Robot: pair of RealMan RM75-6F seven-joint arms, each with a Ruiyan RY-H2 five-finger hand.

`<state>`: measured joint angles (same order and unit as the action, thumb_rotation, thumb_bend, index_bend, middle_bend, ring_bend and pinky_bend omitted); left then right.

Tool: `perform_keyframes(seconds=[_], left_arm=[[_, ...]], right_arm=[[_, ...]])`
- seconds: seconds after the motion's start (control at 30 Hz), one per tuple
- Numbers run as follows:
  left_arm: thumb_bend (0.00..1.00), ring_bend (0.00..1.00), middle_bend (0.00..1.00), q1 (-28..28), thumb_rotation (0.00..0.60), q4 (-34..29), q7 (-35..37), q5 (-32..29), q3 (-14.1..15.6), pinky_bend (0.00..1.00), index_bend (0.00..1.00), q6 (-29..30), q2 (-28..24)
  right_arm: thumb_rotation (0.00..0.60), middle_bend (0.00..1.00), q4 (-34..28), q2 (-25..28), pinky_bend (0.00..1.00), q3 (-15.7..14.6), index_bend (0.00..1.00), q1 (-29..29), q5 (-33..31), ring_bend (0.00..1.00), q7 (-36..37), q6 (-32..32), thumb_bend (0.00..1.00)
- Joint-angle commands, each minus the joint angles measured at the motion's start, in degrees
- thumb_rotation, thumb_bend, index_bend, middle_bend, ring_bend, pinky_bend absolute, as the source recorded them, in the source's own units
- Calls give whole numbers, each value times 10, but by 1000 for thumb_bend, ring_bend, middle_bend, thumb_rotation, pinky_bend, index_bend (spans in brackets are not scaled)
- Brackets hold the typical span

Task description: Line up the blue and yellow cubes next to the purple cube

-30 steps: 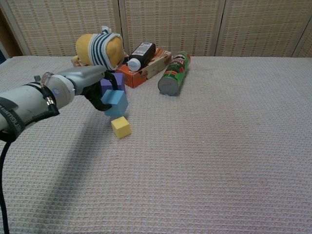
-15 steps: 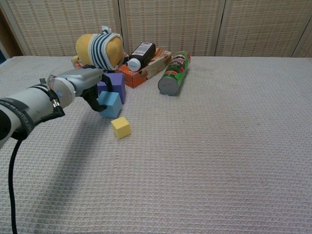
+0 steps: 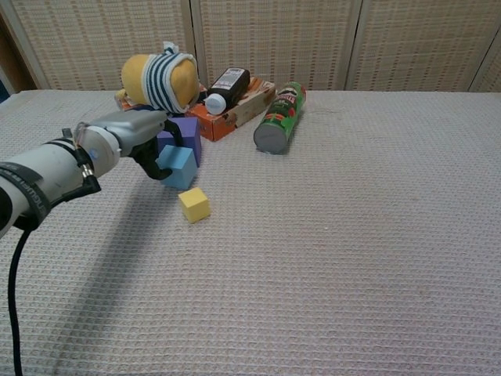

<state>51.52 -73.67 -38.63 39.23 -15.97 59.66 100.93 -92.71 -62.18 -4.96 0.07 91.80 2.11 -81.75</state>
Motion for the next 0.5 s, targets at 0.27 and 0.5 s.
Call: perform_keyframes(seconds=[0.27,0.5], left_arm=[[373,1000,1000,-2,600,-4,4,8,4,1000,314,-3,-4],[360,1000,1000,-3,600,-12,1,6,7,1000,271,-5,-9]], right_arm=[[600,0,-2,0,0,0,0,0,-1,0,-3,3,39],[600,0,-3,0,0,-1,0,-1,0,0,-3,0,38]])
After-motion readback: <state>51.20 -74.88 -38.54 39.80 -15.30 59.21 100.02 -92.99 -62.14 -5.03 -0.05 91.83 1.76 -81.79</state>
